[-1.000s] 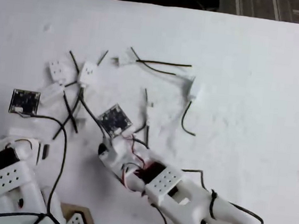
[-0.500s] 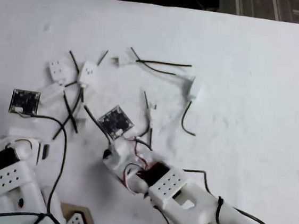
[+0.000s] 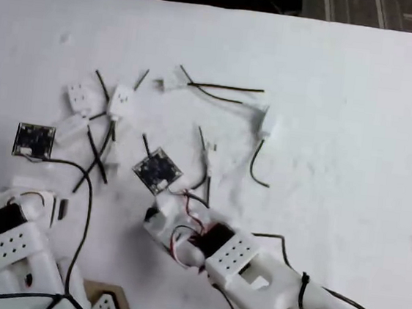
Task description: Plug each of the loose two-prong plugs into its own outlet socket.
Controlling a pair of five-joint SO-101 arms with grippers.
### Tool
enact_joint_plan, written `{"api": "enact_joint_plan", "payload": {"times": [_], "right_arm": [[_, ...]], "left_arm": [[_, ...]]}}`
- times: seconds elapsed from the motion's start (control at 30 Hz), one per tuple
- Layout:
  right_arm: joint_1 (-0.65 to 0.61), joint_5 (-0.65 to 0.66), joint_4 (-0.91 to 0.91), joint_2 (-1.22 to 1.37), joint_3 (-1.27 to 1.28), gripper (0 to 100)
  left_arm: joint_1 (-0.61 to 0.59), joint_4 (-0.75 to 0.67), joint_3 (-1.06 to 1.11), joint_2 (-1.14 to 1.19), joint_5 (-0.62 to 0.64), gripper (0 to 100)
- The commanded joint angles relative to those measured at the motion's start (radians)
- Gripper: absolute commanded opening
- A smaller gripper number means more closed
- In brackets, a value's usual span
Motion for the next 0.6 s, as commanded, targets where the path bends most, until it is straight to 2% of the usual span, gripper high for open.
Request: {"api": "enact_joint_plan", "payload": {"times": [0.0,0.3,0.47,0.57], "right_arm": [[0.030,0.011,0.033,-0.005,-0.006,6.6],[0.033,0.009,0.193,-0.211,-0.006,9.0],[0.033,0.008,0.197,-0.239,0.014,6.6],[0.033,0.008,0.216,-0.239,0.015,8.4]], "left_arm": [[0.010,-0.012,-0.029,-0.013,0.011,24],[0.010,-0.012,-0.029,-0.013,0.011,24],[0.010,-0.012,-0.029,-0.013,0.011,24],[0.010,-0.012,-0.029,-0.013,0.011,24]]}}
